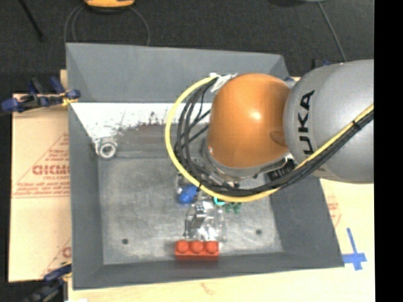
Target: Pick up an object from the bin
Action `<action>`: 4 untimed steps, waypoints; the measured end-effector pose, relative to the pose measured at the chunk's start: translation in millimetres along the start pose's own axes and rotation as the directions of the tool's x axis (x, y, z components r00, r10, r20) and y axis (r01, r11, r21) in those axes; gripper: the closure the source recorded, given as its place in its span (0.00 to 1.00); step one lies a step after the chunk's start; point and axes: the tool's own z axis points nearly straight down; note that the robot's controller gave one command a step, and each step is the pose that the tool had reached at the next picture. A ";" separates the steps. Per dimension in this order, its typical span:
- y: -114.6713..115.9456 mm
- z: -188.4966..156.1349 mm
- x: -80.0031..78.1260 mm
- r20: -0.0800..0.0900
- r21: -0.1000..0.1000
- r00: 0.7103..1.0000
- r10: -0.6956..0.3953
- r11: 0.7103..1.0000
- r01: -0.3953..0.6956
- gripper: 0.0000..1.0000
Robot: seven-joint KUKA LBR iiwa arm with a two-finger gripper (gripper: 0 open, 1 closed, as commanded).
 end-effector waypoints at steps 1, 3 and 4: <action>-64.5 64.1 -43.7 0.003 0.004 0.999 -0.045 0.999 0.045 0.00; -82.4 161.6 -85.8 0.027 -0.007 0.999 -0.020 1.000 0.020 0.00; -84.5 158.7 -89.1 0.039 -0.004 0.999 -0.014 1.000 0.014 1.00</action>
Offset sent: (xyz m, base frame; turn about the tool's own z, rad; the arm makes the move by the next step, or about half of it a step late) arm 0.0425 -0.0586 -0.0608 -0.0517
